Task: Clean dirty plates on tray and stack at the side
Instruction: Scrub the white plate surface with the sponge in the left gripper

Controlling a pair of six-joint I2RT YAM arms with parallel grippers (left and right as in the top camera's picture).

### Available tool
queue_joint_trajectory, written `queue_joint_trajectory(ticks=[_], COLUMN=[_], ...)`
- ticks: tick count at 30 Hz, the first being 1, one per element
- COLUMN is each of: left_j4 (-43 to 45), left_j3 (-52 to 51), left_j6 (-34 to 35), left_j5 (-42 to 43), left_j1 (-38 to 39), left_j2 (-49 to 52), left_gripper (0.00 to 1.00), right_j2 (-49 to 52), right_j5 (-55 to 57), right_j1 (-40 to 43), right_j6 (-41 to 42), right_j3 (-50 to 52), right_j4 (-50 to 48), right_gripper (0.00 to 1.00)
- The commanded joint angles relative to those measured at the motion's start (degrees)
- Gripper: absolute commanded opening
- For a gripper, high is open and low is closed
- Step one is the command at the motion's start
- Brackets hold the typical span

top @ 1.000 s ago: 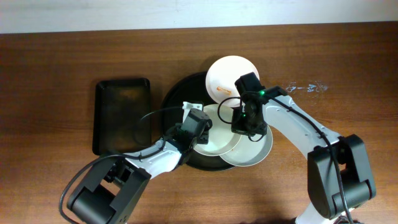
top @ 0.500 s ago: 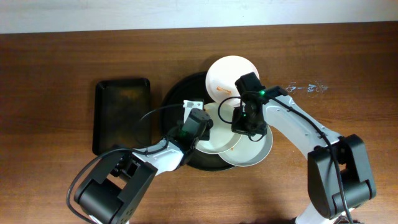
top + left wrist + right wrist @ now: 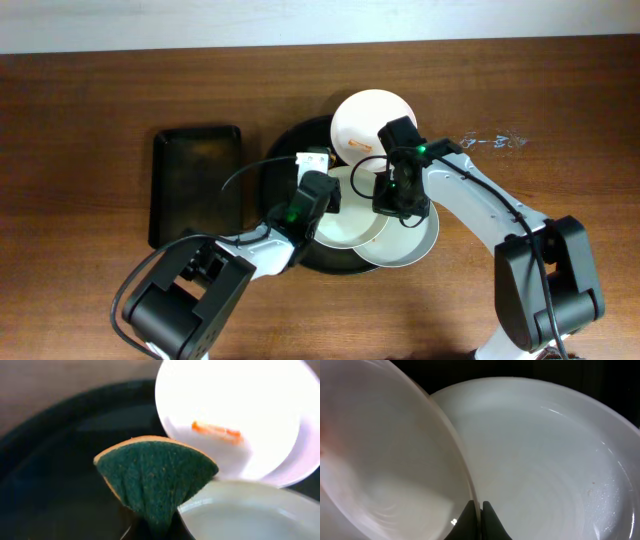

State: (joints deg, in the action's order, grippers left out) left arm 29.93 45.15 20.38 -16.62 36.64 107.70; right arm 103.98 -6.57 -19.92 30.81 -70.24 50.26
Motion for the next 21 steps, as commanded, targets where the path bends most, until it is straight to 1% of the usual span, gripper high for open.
queue_joint_trajectory(ticks=[1, 5, 8, 9, 11, 13, 14, 19, 21], left_j4=[3.2, 8.9, 8.8, 7.7, 2.1, -5.5, -6.7, -6.9, -7.0], left_j3=[-0.2, -0.1, 0.0, 0.0, 0.0, 0.0, 0.0, 0.0, 0.0], left_j6=[-3.4, -3.4, -3.3, -3.3, -3.1, -3.1, -3.1, -3.1, -3.1], left_j5=[-1.2, -1.0, 6.4, 9.2, 13.0, 13.4, 13.5, 17.9, 18.4], left_j1=[-2.1, -4.2, -4.4, -4.4, -4.4, -4.4, -4.4, -4.4, -4.3], left_j2=[0.7, 0.6, -1.1, -1.3, -1.3, -1.3, -1.3, -1.3, -1.3], left_gripper=[0.0, 0.0, 0.0, 0.0, 0.0, 0.0, 0.0, 0.0, 0.0], right_j2=[0.3, 0.3, 0.3, 0.3, 0.3, 0.3, 0.3, 0.3, 0.3], right_j5=[1.2, 1.2, 1.2, 1.2, 1.2, 1.2, 1.2, 1.2, 1.2], right_j1=[-0.3, -0.3, -0.3, -0.3, -0.3, -0.3, -0.3, -0.3, -0.3], right_j6=[-0.5, -0.5, -0.6, -0.6, -0.6, -0.5, -0.5, -0.6, -0.6], right_j3=[0.0, 0.0, 0.0, 0.0, 0.0, 0.0, 0.0, 0.0, 0.0], right_j4=[0.3, 0.3, 0.3, 0.3, 0.3, 0.2, 0.2, 0.2, 0.2], right_gripper=[0.04, 0.04, 0.04, 0.04, 0.04, 0.04, 0.04, 0.04, 0.04])
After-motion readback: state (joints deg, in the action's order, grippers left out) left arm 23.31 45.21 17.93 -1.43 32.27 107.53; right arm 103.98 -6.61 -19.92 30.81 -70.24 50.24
